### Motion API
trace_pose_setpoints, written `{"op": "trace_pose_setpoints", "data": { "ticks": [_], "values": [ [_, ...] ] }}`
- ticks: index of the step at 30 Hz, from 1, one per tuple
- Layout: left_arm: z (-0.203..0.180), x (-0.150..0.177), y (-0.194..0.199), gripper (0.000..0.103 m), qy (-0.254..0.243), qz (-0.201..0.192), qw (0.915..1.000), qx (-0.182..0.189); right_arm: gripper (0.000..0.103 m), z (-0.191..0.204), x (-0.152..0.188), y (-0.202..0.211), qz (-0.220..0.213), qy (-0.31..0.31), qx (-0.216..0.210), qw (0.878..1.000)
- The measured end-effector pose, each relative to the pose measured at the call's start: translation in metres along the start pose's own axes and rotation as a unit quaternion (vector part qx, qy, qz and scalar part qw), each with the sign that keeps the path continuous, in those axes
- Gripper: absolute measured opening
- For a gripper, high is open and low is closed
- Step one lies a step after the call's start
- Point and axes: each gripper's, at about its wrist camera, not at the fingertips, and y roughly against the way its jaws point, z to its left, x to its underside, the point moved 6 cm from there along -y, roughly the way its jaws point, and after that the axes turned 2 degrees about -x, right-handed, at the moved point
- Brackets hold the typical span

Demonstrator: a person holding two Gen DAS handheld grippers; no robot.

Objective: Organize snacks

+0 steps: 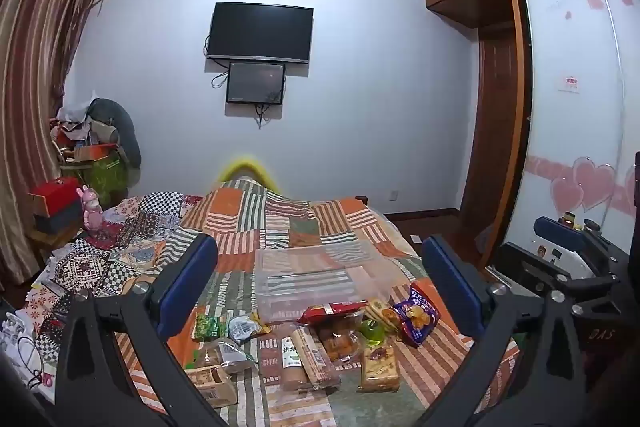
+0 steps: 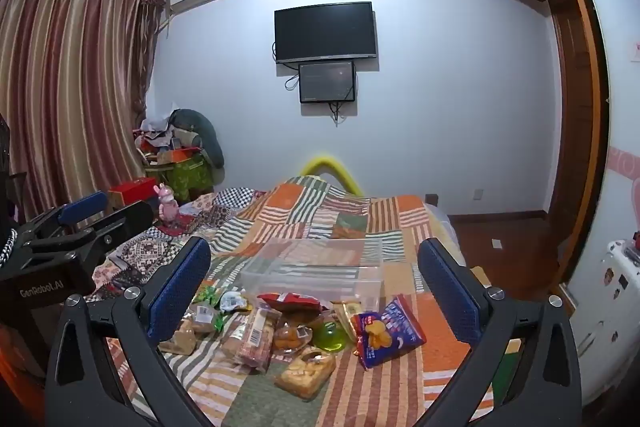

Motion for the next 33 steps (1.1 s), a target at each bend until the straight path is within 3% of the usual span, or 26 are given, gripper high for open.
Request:
{"op": "trace_pose_setpoints", "data": {
  "ticks": [33],
  "values": [
    [-0.009,0.0,0.005,0.103,-0.022,-0.019,0.9995,-0.008,0.103,0.001,-0.003,0.003,-0.006,-0.005,0.0,1.0]
  ]
}}
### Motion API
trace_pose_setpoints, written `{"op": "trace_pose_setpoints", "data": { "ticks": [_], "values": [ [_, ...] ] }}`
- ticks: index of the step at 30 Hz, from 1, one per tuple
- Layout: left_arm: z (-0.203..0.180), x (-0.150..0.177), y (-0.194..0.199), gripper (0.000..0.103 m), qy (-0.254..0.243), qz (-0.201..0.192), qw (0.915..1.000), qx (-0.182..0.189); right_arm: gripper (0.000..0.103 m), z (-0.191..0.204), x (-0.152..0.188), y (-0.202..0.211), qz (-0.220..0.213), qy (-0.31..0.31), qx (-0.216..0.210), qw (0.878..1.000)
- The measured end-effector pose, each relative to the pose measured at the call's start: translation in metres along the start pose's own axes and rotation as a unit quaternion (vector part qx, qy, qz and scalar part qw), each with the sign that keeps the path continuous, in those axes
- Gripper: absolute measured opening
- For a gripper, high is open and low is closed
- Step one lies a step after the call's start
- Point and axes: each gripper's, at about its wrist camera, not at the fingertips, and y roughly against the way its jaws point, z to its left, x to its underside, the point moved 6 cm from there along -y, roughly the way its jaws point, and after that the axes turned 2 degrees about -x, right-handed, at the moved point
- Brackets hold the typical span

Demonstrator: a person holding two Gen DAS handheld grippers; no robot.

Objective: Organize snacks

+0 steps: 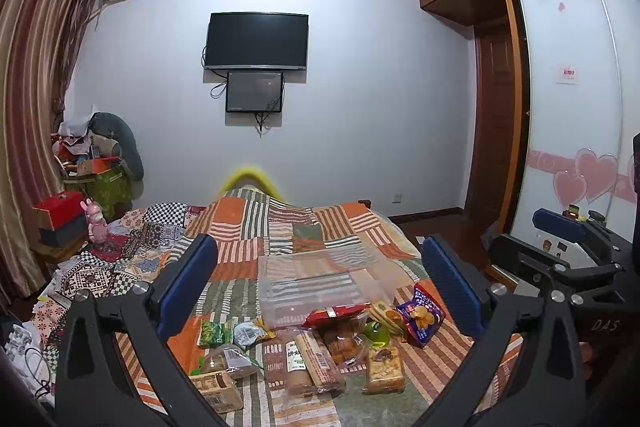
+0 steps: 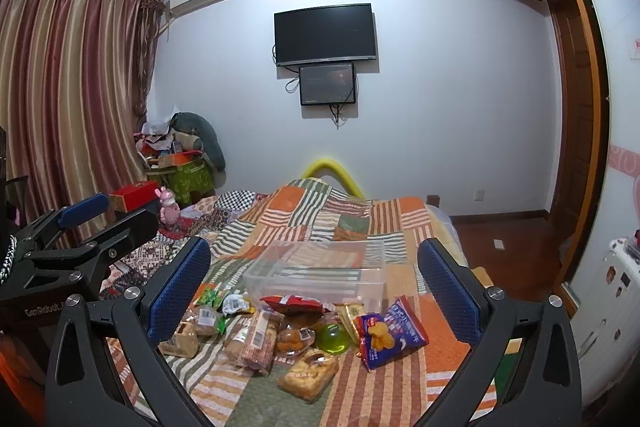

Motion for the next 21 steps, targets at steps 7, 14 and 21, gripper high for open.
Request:
{"op": "trace_pose_setpoints", "data": {
  "ticks": [7,14,21],
  "values": [
    [-0.0006,-0.0001,-0.0005,0.103,0.0,0.001,1.0,0.001,0.103,0.0006,-0.0016,0.0021,-0.003,0.002,0.001,1.0],
    [-0.0007,-0.0005,-0.0006,0.103,0.001,0.001,1.0,0.001,0.103,0.0,-0.0044,0.0044,-0.007,0.002,0.003,1.0],
    [-0.0004,-0.0005,-0.0004,0.103,0.001,0.001,1.0,0.001,0.103,-0.0001,-0.0052,0.005,-0.008,0.001,0.004,1.0]
  ]
}}
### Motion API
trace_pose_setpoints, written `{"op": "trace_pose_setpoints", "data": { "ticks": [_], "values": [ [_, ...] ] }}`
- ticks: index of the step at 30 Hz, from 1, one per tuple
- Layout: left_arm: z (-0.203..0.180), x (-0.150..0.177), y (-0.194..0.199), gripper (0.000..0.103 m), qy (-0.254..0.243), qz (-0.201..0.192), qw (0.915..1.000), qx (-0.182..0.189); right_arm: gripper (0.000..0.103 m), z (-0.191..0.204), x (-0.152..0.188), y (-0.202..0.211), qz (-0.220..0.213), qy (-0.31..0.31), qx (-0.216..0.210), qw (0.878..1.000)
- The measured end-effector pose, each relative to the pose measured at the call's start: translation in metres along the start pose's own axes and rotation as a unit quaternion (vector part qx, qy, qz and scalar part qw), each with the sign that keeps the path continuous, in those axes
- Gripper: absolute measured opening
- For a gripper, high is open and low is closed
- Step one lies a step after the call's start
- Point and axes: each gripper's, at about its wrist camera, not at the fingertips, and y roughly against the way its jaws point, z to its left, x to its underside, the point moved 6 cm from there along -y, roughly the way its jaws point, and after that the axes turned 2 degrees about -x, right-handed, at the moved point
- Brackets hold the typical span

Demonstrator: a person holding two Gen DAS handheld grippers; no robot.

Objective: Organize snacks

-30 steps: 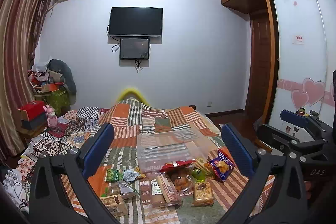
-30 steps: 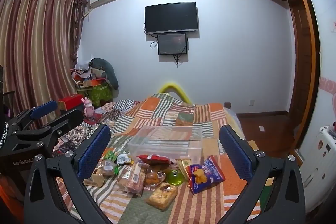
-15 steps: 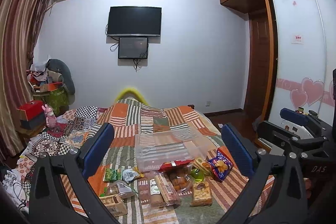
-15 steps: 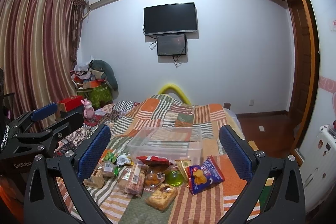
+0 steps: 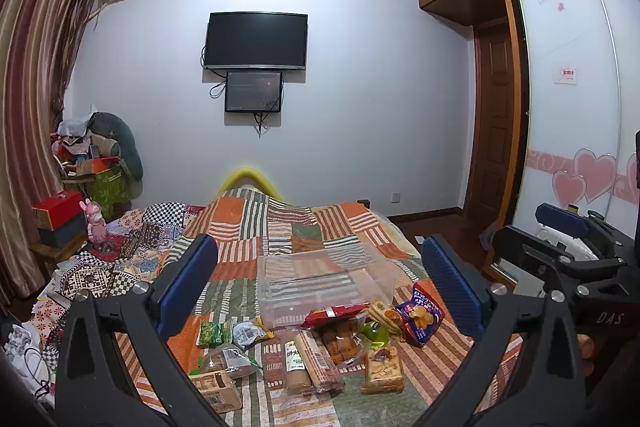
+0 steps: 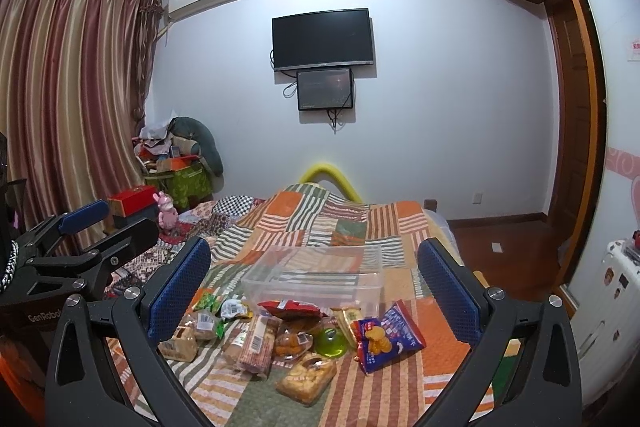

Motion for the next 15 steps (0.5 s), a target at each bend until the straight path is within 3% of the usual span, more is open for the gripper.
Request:
{"op": "trace_pose_setpoints", "data": {
  "ticks": [15],
  "values": [
    [-0.0005,-0.0004,-0.0003,0.103,0.002,0.0,1.0,0.0,0.103,-0.0008,0.0002,-0.0003,-0.001,-0.001,0.0,1.0]
  ]
}}
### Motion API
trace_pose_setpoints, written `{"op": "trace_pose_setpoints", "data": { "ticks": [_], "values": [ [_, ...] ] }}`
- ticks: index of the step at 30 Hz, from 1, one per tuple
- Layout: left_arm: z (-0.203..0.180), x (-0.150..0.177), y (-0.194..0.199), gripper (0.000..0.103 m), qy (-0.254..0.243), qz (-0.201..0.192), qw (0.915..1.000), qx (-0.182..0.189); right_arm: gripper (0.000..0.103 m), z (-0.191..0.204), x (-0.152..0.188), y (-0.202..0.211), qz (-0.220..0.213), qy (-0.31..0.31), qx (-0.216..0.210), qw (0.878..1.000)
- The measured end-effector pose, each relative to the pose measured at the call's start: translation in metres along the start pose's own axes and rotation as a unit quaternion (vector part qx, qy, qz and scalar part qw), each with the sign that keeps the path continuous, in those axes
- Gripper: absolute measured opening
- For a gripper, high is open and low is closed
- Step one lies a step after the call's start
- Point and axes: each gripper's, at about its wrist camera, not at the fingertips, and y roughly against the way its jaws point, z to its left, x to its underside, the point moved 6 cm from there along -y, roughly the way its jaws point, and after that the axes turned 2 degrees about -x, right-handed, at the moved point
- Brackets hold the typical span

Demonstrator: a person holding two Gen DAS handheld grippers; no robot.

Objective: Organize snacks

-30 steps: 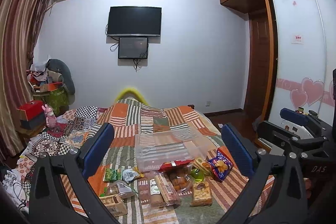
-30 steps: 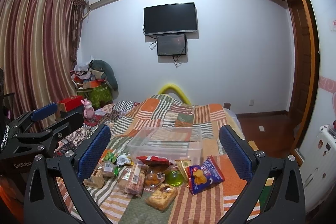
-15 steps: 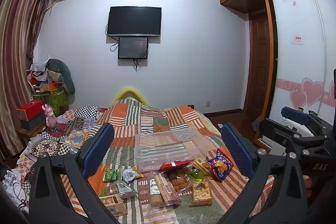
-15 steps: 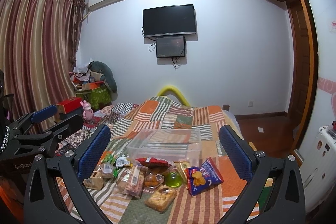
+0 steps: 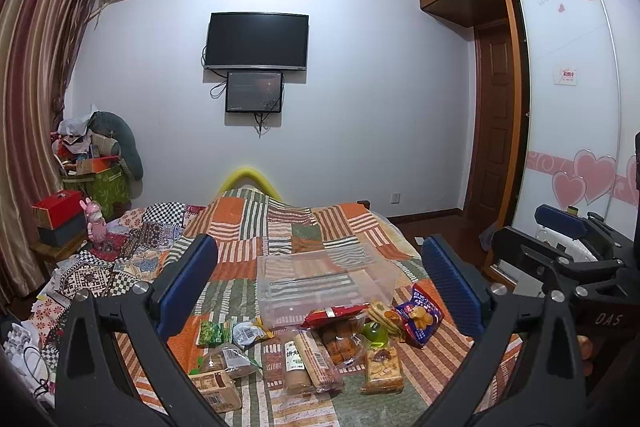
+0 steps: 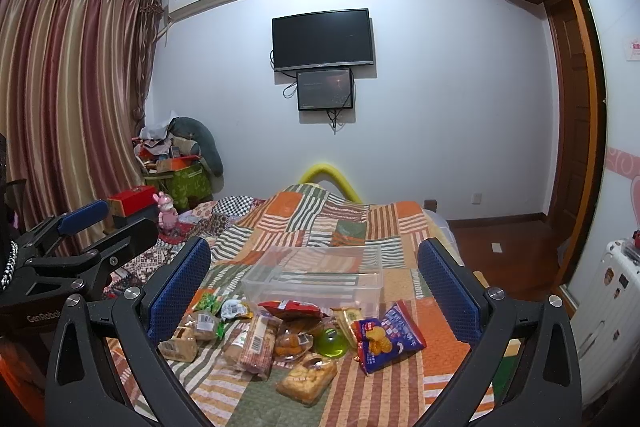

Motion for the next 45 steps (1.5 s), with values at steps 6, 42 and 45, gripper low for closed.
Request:
{"op": "trace_pose_setpoints", "data": {
  "ticks": [6,42,45],
  "values": [
    [0.0,0.0,0.0,0.103,0.001,0.001,1.0,0.002,0.103,0.0,0.0,0.0,0.0,0.0,0.0,1.0],
    [0.132,0.134,-0.072,0.086,-0.032,0.223,0.9713,-0.078,0.084,-0.025,0.095,-0.069,0.175,-0.004,0.012,0.984],
    [0.148,0.161,-0.085,0.087,-0.009,0.26,0.9629,-0.07,0.084,-0.024,0.114,-0.08,0.211,-0.009,0.006,0.977]
  ]
}}
